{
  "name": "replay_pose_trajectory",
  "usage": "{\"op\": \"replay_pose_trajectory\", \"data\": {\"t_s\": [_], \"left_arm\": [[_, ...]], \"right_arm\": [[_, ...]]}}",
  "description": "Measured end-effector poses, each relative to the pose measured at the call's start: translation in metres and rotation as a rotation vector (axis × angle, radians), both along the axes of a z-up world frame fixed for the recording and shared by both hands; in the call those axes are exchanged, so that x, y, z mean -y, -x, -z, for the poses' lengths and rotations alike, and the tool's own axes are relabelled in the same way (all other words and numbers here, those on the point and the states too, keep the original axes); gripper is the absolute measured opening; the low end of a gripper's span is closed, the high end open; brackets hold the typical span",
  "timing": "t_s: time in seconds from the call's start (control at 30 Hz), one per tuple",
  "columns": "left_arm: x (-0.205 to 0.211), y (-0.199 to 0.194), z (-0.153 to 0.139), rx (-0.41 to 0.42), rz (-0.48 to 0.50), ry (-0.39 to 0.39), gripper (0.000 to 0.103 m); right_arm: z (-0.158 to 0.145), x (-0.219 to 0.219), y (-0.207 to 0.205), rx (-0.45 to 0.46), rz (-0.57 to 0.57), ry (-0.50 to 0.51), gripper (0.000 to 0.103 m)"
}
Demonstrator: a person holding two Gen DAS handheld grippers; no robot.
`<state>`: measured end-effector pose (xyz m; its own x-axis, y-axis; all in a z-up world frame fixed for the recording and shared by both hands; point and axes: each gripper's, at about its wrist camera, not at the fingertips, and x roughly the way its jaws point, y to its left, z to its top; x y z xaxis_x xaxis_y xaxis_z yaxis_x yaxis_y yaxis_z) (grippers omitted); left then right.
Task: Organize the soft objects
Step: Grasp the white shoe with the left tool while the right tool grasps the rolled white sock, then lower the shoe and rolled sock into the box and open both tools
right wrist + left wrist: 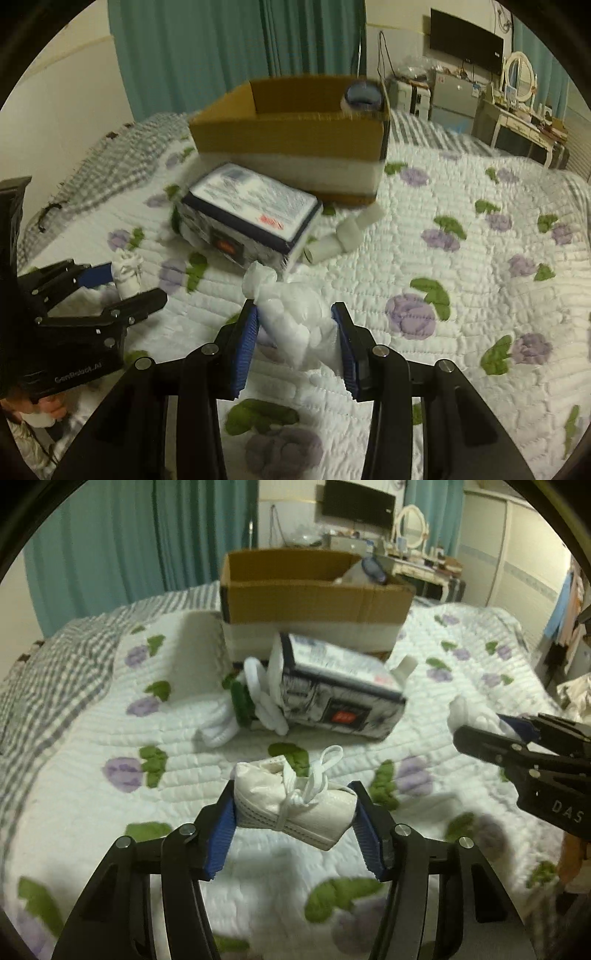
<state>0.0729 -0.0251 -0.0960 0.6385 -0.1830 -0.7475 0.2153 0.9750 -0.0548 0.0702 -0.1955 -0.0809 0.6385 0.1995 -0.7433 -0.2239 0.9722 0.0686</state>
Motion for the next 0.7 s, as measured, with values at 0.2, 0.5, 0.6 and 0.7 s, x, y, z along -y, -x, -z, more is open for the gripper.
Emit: {"op": "replay_pose_trajectory", "data": {"t_s": [0.2,0.5,0.6,0.7], "left_arm": [[-0.002,0.008,-0.049,0.058,-0.002,0.035,0.057],[0.004,-0.040,-0.141,0.244,0.028,0.010,0.057],[0.008,-0.073,-0.154,0.280,0.015,-0.015,0.057],[0.014,-0.112,-0.152,0.291,0.010,-0.044,0.057]], "right_arm": [[-0.048,-0.002,0.005,0.094,-0.039,-0.017,0.040],[-0.134,0.004,-0.042,0.252,-0.067,0.014,0.040],[-0.151,0.004,-0.076,0.275,-0.076,0.011,0.040],[-0.155,0.004,-0.123,0.266,-0.070,-0.021,0.040]]}}
